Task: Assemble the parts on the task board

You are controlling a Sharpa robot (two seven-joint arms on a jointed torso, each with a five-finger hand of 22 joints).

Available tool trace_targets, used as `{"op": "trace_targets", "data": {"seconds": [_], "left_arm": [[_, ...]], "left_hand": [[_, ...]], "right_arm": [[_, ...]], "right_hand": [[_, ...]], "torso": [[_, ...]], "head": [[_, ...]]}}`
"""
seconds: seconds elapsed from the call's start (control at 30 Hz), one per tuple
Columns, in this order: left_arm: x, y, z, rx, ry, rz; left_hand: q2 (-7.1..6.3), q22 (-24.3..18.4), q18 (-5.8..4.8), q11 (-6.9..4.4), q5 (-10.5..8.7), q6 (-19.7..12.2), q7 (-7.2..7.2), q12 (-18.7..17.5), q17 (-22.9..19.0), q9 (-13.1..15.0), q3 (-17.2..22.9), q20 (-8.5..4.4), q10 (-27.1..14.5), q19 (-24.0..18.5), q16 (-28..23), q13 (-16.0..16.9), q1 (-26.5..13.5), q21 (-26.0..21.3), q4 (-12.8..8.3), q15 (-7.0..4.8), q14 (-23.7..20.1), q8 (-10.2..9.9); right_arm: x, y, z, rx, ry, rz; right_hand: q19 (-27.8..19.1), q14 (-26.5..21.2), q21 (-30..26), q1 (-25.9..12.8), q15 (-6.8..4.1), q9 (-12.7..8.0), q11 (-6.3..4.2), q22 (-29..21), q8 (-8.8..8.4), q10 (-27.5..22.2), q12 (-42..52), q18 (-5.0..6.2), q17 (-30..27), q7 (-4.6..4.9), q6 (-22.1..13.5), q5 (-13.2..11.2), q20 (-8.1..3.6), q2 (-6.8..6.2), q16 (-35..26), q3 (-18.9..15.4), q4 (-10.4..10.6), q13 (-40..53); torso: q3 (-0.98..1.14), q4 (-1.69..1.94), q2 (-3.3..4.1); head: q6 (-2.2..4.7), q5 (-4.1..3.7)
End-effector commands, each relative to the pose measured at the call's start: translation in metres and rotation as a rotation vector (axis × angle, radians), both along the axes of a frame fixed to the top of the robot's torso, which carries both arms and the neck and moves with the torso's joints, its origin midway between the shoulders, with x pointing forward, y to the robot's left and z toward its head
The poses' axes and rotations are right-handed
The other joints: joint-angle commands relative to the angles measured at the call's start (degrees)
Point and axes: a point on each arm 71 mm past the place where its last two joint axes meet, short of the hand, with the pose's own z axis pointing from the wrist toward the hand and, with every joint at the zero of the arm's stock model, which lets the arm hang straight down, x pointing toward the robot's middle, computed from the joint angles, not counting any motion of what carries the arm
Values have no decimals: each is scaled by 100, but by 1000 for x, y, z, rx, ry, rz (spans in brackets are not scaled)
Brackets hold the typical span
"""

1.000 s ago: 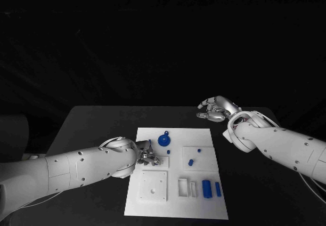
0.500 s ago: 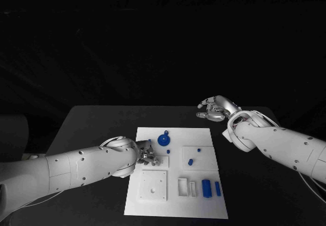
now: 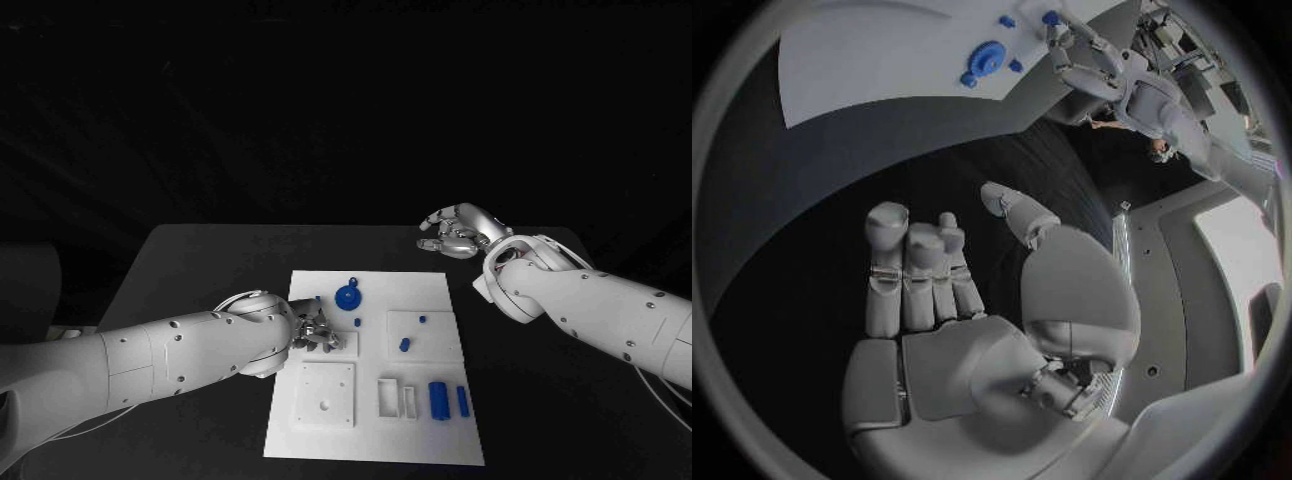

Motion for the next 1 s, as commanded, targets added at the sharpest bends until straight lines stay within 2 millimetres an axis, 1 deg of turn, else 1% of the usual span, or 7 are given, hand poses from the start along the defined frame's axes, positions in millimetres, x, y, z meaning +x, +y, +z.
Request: {"op": "trace_targets", "data": {"seconds": [0.03,0.13,0.23,0.43,0.67,0.83,1.0], "left_arm": [[-1,-2,-1,-5,13,-6],[-1,-2,-1,-4,13,-4],[-1,-2,-1,-3,15,-6],[-1,-3,-1,1,19,-8],[0,-4,-2,9,17,-8],[1,-4,-2,14,15,-4],[1,-3,-2,15,16,-3]], "left_hand": [[-78,-12,-44,-17,-22,5,35,37,-7,-9,3,-922,20,31,23,-7,-87,36,66,-19,-1,30],[-122,-22,-32,-21,-23,4,31,46,-6,-6,29,-929,22,37,34,-4,-137,43,139,-22,-1,43],[-70,-25,-24,-24,-23,6,28,55,-3,-2,57,-934,29,43,46,-1,-126,54,154,-26,3,53],[150,-21,-11,-29,-21,6,23,78,2,6,99,-942,37,41,72,7,29,93,13,-34,5,78],[391,-23,-7,-36,-16,17,16,112,4,5,136,-944,58,40,109,14,329,147,-286,-42,20,110],[547,-31,-10,-60,-14,99,-10,158,13,6,84,-945,113,66,156,23,320,191,-335,-61,64,157],[626,-46,-7,-73,-15,130,-23,170,11,-9,36,-948,133,72,172,20,209,207,-281,-75,79,164]], "right_arm": [[0,1,0,-6,3,10],[0,1,0,-6,3,11],[0,1,0,-6,4,11],[0,1,0,-7,5,11],[0,1,-1,-8,7,11],[-1,1,-1,-8,8,13],[-1,1,-1,-9,10,13]], "right_hand": [[12,34,-37,-43,25,-9,0,87,8,-26,31,457,-8,133,-90,36,-37,3,14,-22,-1,-6],[13,34,-37,-43,25,-9,0,87,8,-26,31,457,-8,133,-90,37,-37,3,14,-22,-2,-6],[13,35,-37,-42,25,-10,0,87,8,-26,32,457,-8,133,-90,37,-38,4,14,-22,-2,-7],[14,35,-37,-41,25,-10,0,87,8,-26,33,457,-8,133,-90,38,-38,5,14,-21,-3,-8],[14,36,-37,-42,25,-10,0,87,9,-25,34,457,-8,133,-89,39,-38,6,14,-21,-3,-10],[16,37,-37,-44,25,-10,0,87,10,-24,35,457,-8,133,-88,39,-38,8,15,-21,-1,-11],[17,38,-37,-47,25,-10,0,87,11,-24,36,457,-8,133,-87,40,-38,9,15,-23,1,-12]], "torso": [[3,-2,0],[3,-2,0],[3,-1,0],[5,-1,-1],[7,-1,0],[9,-4,0],[11,-7,-3]], "head": [[3,0],[2,-3],[-1,-1],[-7,-5],[-17,-8],[-13,-4],[-11,1]]}}
